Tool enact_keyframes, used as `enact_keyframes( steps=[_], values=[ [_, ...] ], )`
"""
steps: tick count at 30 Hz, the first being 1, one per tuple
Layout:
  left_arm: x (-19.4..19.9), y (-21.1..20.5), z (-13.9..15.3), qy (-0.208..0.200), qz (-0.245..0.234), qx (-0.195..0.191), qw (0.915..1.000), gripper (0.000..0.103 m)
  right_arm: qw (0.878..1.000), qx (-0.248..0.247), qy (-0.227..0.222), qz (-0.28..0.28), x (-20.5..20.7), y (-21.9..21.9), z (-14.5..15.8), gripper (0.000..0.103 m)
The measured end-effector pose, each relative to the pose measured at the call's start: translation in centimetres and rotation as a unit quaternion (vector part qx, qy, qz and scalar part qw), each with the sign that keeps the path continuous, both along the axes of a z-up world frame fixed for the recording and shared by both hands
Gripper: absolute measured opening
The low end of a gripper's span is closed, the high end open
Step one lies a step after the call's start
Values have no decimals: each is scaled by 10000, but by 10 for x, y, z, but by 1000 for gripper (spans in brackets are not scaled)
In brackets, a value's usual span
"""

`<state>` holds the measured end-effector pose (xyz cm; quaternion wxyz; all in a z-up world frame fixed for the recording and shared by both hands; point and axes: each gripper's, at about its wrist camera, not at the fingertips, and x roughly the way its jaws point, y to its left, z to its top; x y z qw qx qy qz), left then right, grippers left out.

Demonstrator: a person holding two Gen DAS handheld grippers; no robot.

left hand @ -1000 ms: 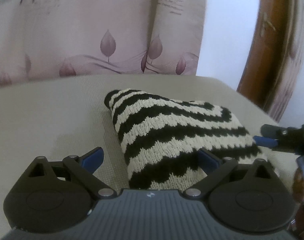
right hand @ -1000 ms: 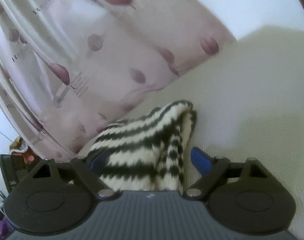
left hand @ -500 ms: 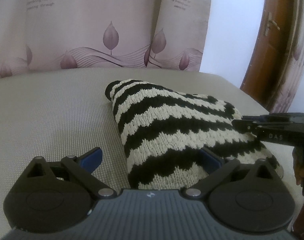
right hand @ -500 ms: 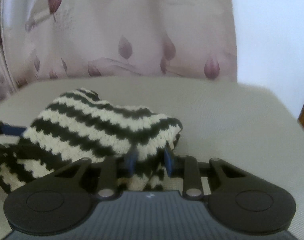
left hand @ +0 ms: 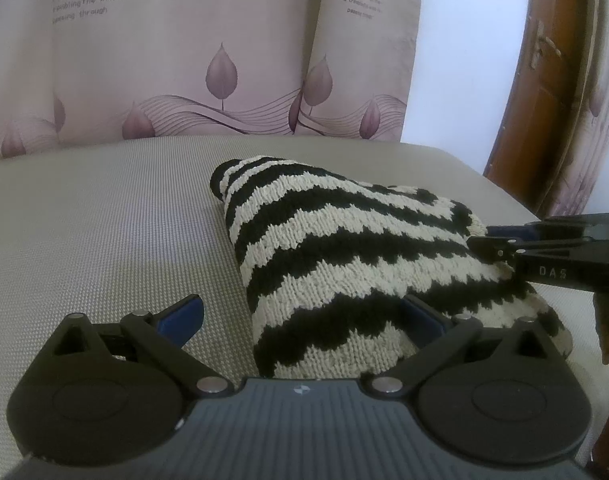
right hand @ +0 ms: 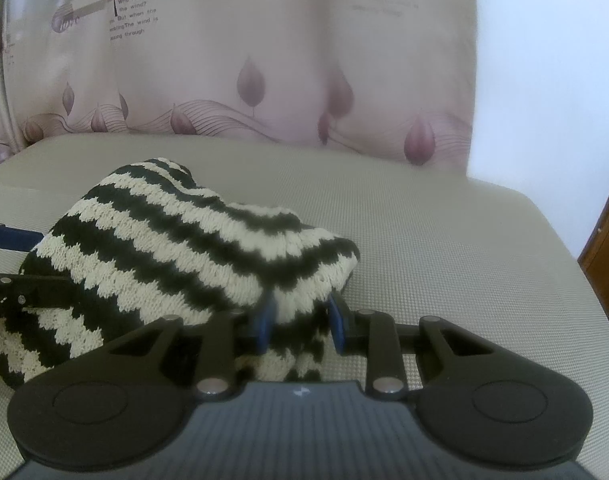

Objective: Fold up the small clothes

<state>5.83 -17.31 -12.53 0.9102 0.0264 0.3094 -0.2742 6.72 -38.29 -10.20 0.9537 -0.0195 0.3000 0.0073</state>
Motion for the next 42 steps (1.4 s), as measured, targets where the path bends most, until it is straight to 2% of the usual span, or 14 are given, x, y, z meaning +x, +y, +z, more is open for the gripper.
enact_keyframes(
  steps=[42],
  values=[
    [0, -1, -2, -10, 5, -7, 10000, 103, 10000, -3, 96, -6, 2, 0, -2, 29]
  ],
)
